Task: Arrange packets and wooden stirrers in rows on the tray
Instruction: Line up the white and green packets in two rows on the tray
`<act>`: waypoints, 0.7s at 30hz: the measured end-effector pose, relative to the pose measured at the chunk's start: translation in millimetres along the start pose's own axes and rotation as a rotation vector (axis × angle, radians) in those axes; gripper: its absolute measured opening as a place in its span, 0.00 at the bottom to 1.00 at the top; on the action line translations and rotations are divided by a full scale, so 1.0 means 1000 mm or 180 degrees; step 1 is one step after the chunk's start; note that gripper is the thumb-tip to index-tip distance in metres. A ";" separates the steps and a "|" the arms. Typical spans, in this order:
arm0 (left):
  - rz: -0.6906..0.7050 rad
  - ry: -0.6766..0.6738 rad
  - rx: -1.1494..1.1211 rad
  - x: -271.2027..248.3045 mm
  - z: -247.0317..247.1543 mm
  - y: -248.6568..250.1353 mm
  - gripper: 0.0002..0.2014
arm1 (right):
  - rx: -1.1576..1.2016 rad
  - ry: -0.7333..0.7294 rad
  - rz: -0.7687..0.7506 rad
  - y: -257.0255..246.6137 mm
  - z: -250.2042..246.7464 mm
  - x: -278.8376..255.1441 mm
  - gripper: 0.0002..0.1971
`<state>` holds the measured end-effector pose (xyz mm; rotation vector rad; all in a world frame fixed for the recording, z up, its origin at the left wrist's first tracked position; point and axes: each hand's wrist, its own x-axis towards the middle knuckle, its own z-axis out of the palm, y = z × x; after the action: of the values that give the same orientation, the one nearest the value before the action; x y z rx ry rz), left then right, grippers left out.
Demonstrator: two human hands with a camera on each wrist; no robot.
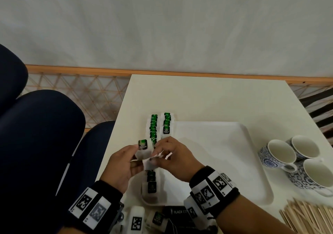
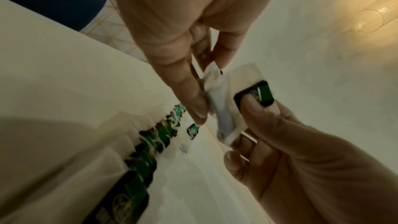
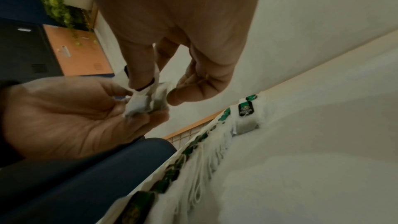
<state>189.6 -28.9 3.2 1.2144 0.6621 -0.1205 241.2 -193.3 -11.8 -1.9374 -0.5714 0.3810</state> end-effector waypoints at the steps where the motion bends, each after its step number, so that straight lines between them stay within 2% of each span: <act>1: 0.0023 0.0124 -0.0067 0.001 -0.003 0.000 0.11 | 0.0089 0.0071 0.0144 0.003 -0.004 0.001 0.05; 3: 0.0042 0.0285 -0.0168 0.004 -0.009 0.002 0.10 | 0.0099 0.0274 0.0526 0.012 -0.014 0.008 0.06; 6: 0.0036 0.0332 -0.0180 0.005 -0.016 0.001 0.10 | -0.0536 0.0520 0.1004 0.032 -0.023 0.024 0.04; 9: 0.0047 0.0305 -0.0163 0.004 -0.015 -0.001 0.10 | -0.0804 0.0493 0.1296 0.046 -0.022 0.039 0.06; 14: 0.0071 0.0229 -0.0143 0.004 -0.014 -0.002 0.10 | -0.0764 0.0500 0.1376 0.052 -0.014 0.053 0.11; 18: 0.0062 0.0225 -0.0166 0.005 -0.019 -0.003 0.11 | -0.0269 0.0648 0.1552 0.057 -0.015 0.047 0.25; 21: 0.0037 0.0210 -0.0179 0.005 -0.022 -0.004 0.11 | -0.0302 0.0609 0.1510 0.057 -0.016 0.044 0.25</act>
<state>183.0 -9.9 -7.1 1.1719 0.7114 -0.0518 298.3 -201.4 -57.9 -2.1664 0.0015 0.4631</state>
